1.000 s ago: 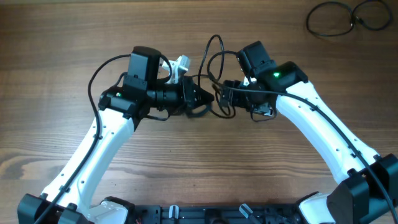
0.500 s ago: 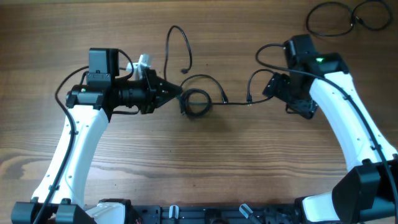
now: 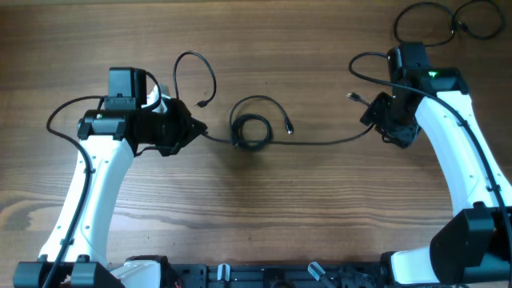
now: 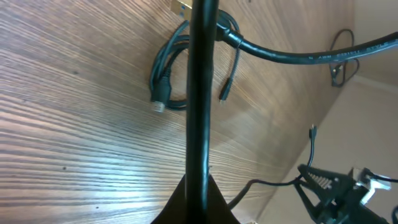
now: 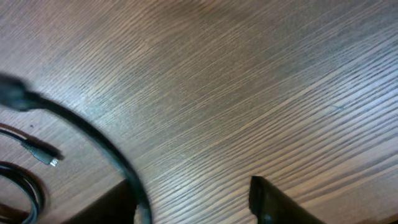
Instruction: Untangle cables
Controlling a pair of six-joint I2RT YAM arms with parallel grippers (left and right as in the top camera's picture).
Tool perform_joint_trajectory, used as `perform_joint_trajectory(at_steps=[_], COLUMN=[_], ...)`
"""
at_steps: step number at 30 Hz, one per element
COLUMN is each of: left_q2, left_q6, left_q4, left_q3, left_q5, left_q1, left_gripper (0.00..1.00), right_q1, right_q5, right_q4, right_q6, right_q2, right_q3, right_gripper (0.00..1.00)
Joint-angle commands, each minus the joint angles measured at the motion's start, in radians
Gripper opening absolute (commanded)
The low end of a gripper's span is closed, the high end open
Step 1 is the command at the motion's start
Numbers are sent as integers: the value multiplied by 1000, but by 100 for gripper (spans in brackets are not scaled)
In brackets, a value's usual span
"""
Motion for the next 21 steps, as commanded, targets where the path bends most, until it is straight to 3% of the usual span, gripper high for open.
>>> perform_joint_trajectory(at_steps=[1, 6, 12, 14, 16, 19, 21], left_q2=[-10, -10, -10, -10, -10, -10, -10], left_q6=[16, 16, 16, 15, 12, 12, 12], left_q4=[-5, -9, -13, -16, -30, -43, -47], left_q3=[6, 6, 6, 6, 6, 6, 6], left_q5=[-41, -41, -41, -55, -144, -162, -161], left_q1=[10, 10, 10, 10, 10, 10, 9], left_gripper=[4, 11, 16, 4, 4, 22, 44], right_q1=[-11, -11, -11, -11, -11, -11, -11], right_q5=[39, 39, 37, 72, 73, 65, 21], right_q4=[0, 3, 7, 6, 13, 13, 26], right_q6=[1, 5, 6, 54, 56, 53, 47], right_q2=[15, 15, 15, 15, 15, 15, 15], right_q3=[-3, -3, -3, -3, -3, -3, -3], right_gripper=[41, 4, 4, 4, 4, 4, 4])
